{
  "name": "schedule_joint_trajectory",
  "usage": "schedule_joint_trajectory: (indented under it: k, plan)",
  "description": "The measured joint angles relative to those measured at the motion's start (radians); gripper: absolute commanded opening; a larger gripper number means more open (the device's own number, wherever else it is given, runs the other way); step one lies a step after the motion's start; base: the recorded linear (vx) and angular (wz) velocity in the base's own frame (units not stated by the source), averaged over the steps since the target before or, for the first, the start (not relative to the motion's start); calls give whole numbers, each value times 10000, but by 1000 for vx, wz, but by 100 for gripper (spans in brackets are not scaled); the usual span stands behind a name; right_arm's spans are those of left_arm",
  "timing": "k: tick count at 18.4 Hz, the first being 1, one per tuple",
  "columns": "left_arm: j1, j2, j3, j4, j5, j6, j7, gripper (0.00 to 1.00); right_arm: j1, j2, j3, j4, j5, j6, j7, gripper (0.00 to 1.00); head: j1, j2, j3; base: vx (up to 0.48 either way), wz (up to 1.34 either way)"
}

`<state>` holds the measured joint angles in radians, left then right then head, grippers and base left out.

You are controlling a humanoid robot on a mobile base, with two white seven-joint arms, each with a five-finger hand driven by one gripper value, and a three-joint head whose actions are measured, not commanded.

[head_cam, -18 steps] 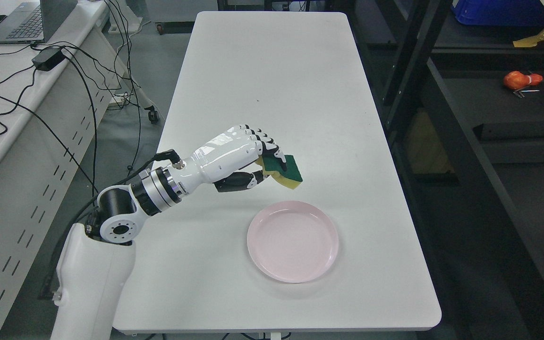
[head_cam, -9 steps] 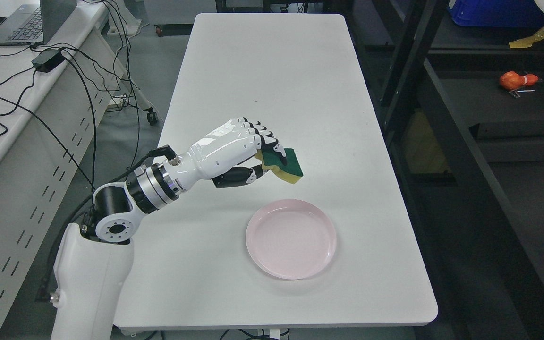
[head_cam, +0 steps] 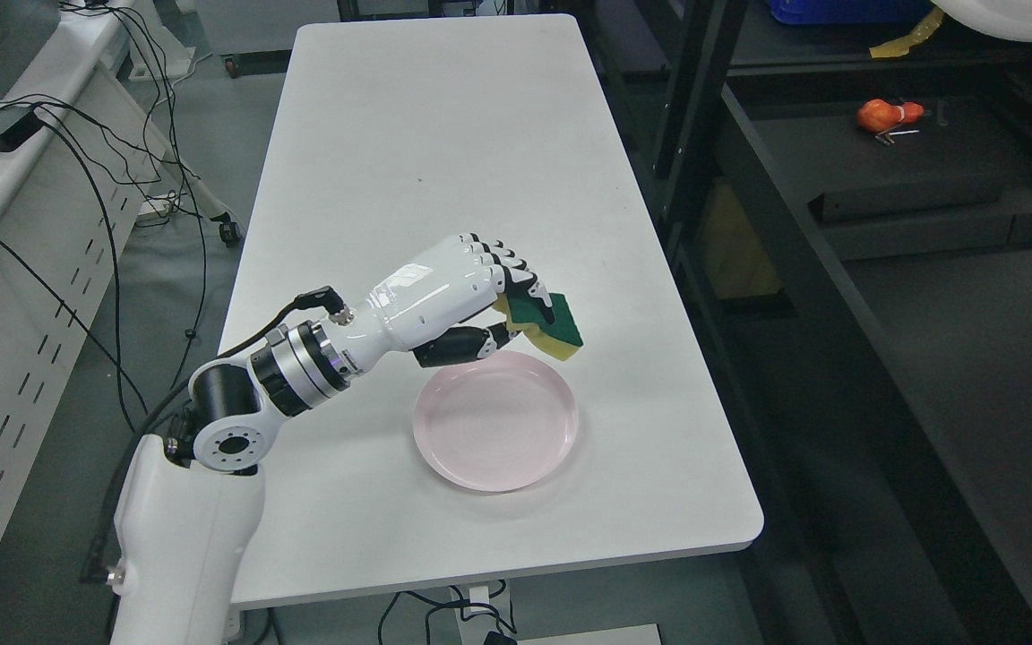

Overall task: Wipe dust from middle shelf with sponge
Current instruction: 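Carry the sponge in the left hand while turning toward the shelving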

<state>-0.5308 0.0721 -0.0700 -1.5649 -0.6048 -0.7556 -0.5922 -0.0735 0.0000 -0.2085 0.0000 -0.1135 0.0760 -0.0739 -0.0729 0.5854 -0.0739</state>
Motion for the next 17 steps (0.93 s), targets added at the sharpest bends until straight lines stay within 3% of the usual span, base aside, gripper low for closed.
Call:
schedule_joint_trajectory:
  k: [17]
  plan:
    - [227, -579, -684, 203, -287, 22, -87, 1, -2, 0, 0, 0, 0, 0, -1, 100, 0, 0, 0, -172, -29]
